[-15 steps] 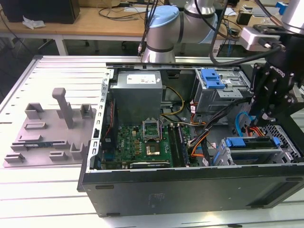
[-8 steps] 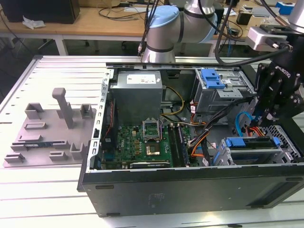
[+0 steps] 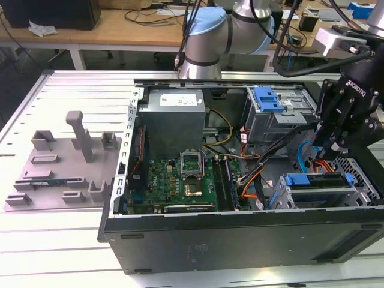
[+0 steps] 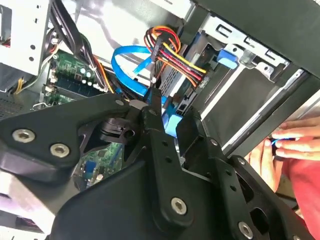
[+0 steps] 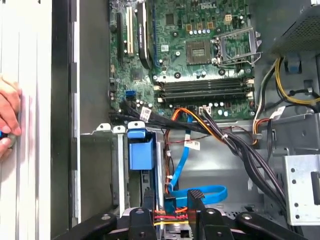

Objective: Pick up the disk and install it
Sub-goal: 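Insert the second disk wire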

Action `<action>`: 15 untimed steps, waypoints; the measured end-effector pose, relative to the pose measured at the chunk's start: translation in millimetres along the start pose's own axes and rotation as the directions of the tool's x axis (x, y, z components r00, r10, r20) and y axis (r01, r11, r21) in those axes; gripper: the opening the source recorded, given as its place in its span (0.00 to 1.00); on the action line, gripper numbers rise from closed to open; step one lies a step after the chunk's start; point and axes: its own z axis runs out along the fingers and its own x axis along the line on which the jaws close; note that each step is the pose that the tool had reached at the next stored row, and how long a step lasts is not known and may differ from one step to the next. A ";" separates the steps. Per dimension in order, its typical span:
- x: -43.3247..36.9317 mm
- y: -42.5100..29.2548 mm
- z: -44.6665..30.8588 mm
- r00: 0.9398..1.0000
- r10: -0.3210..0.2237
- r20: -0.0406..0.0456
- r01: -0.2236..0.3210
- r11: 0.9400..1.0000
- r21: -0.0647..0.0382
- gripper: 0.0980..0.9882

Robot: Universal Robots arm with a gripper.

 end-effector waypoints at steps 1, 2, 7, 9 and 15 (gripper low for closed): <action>0.1 2.1 0.2 1.000 0.003 0.001 -0.003 1.000 0.024 0.34; 0.2 4.4 0.5 1.000 0.005 0.003 -0.006 0.999 0.044 0.34; 0.8 3.2 0.5 1.000 0.006 0.002 -0.006 1.000 0.030 0.34; 1.6 1.4 0.4 1.000 0.006 0.002 -0.006 1.000 0.021 0.34; 4.5 0.6 1.5 1.000 0.010 0.002 -0.010 1.000 0.020 0.34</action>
